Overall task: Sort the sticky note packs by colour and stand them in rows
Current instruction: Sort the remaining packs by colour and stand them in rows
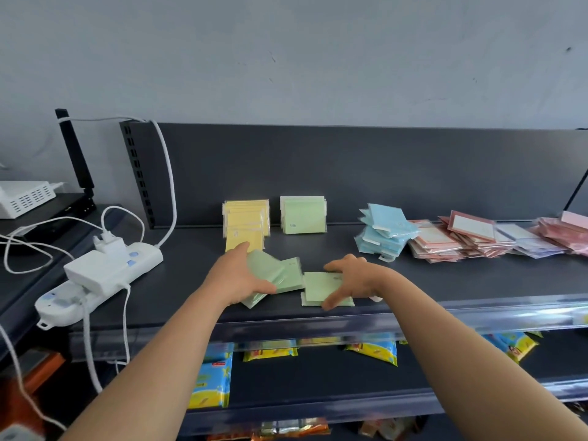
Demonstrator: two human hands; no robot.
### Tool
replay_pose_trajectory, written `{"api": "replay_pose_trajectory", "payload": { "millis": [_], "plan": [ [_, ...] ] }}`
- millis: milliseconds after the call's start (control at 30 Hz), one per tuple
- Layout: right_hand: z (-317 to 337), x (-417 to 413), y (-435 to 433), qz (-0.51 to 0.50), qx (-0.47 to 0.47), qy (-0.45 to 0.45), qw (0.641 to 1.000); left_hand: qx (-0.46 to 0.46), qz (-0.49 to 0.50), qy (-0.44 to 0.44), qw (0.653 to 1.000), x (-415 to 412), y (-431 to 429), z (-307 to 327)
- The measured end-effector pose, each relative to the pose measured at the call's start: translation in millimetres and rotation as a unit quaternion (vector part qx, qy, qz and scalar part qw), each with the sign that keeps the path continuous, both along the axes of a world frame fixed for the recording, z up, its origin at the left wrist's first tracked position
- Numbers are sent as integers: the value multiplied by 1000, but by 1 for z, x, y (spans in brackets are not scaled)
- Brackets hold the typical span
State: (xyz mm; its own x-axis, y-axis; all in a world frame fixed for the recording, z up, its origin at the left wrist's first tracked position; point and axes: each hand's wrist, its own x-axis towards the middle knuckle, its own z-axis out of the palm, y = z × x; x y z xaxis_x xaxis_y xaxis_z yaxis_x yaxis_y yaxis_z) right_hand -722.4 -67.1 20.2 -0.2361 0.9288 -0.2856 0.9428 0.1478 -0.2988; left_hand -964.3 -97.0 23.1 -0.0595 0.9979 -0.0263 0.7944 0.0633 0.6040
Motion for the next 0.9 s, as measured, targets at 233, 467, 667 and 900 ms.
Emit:
{"api": "replay_pose_trajectory", "payload": {
  "millis": [233, 467, 667, 900],
  "plan": [
    [-5, 2, 0, -41, 19, 130, 990, 42, 32, -115, 992, 4, -2, 6],
    [12, 5, -3, -125, 68, 321, 936, -20, 76, -294, 952, 10, 7, 2],
    [0, 1, 11, -235, 31, 477, 846, -2, 65, -346, 936, 20, 15, 1],
    [-2, -15, 13, -238, -7, 564, 790, 23, 50, -391, 919, 38, 25, -3]
  ]
}}
